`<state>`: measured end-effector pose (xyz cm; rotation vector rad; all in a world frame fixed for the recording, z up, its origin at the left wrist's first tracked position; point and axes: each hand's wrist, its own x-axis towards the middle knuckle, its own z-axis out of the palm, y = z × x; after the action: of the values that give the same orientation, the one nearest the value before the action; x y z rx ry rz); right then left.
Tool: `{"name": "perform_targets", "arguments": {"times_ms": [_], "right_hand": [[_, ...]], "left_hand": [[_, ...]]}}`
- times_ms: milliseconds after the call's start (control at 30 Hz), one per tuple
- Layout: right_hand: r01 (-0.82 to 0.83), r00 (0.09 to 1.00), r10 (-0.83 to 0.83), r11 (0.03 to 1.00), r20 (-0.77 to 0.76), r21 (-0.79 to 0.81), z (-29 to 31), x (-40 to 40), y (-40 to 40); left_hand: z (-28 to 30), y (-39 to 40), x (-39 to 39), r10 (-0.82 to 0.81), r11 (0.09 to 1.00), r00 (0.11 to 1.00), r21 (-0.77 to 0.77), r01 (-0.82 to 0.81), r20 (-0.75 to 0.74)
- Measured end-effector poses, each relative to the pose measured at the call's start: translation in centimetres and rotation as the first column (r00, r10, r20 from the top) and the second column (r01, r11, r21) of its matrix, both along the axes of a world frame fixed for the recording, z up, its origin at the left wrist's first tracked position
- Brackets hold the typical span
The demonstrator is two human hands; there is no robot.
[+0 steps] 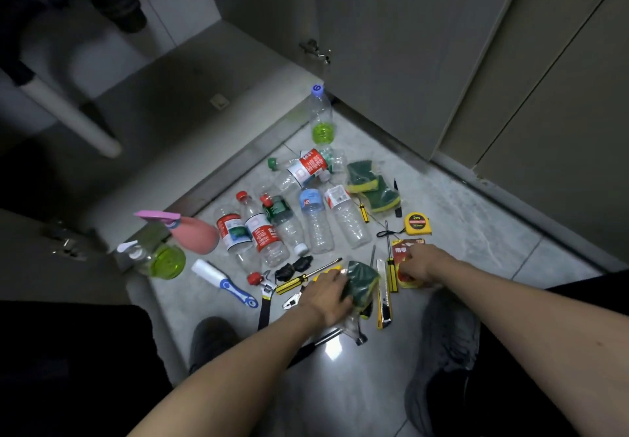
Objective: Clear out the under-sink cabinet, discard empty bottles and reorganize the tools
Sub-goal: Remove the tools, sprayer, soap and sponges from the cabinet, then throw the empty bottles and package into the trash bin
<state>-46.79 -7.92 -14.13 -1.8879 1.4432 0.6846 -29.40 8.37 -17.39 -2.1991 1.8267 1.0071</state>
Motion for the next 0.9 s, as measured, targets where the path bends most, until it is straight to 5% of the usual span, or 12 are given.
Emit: {"name": "perform_targets", "arguments": {"times_ms": [267, 700, 900], "right_hand": [[-0.098, 0.983, 0.109, 0.992, 0.145, -0.086, 3.4, 4.2, -0.7], [-0.232, 0.757, 0.284, 0.959, 0.588, -0.165, 11.7, 22.5, 1.0], [-0.297, 0.717, 0.368, 0.93, 0.592, -0.218, 13.3, 28.8, 2.4]], "left_hand": [[4.0, -1.1, 5.7, 0.137, 0.991, 0.99, 0.006, -0.137, -0.02], [22.1, 0.0, 25.7, 0.215, 0.97, 0.88, 0.014, -0.244, 0.423], [25.9, 2.6, 32.2, 0.301, 0.939, 0.839, 0.011, -0.343, 0.453]]}}
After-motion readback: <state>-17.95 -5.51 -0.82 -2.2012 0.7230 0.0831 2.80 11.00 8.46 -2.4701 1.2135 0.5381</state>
